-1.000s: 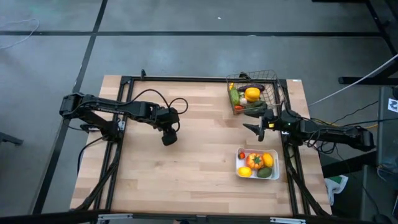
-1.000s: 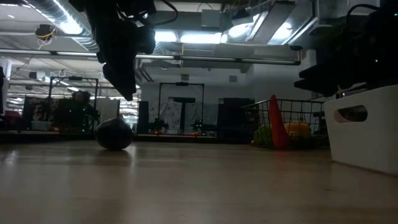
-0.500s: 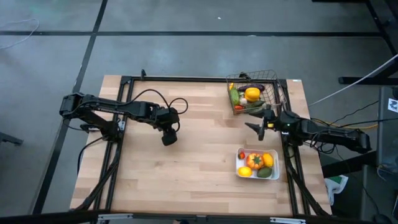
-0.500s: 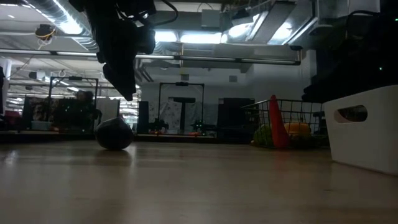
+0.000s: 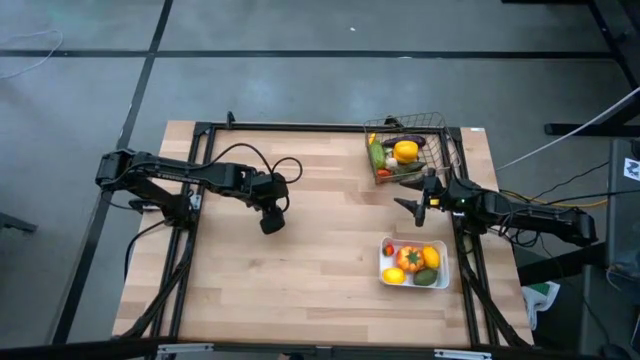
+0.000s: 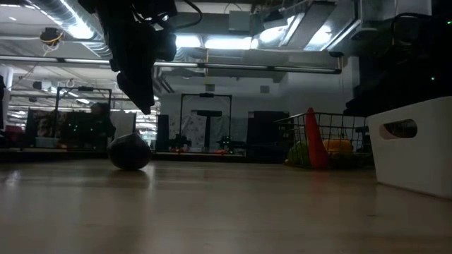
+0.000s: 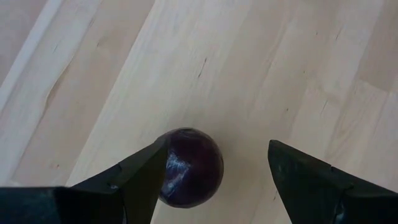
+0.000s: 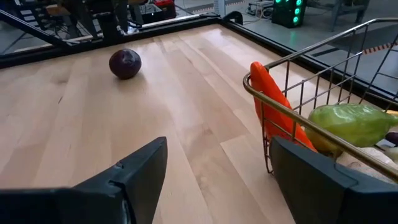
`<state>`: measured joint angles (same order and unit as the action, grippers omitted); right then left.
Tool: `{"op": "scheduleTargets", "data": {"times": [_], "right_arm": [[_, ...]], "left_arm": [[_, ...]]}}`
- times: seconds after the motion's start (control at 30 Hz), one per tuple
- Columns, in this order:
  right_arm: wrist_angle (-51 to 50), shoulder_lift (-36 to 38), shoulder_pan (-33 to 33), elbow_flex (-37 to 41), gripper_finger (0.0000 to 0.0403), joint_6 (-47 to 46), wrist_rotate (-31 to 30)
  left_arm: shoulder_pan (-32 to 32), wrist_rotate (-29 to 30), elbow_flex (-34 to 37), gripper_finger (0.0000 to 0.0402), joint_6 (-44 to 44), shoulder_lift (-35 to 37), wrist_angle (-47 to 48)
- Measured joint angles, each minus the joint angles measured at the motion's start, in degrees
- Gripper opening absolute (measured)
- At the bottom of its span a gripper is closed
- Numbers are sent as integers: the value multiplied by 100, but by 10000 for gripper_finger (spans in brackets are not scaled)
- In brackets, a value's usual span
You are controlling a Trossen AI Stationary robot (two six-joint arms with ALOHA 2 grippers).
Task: Sort produce into baskets
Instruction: Put the violet onion into the black wire basket
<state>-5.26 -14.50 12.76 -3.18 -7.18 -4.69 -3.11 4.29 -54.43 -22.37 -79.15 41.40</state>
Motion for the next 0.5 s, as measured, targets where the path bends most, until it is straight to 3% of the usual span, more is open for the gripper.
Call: {"op": "scheduleTargets", "data": {"times": [0.5], "right_arm": [[184,0,0,31,280,2,18]], "left_arm": [[-20,-6,0,276,37,0,76]]}}
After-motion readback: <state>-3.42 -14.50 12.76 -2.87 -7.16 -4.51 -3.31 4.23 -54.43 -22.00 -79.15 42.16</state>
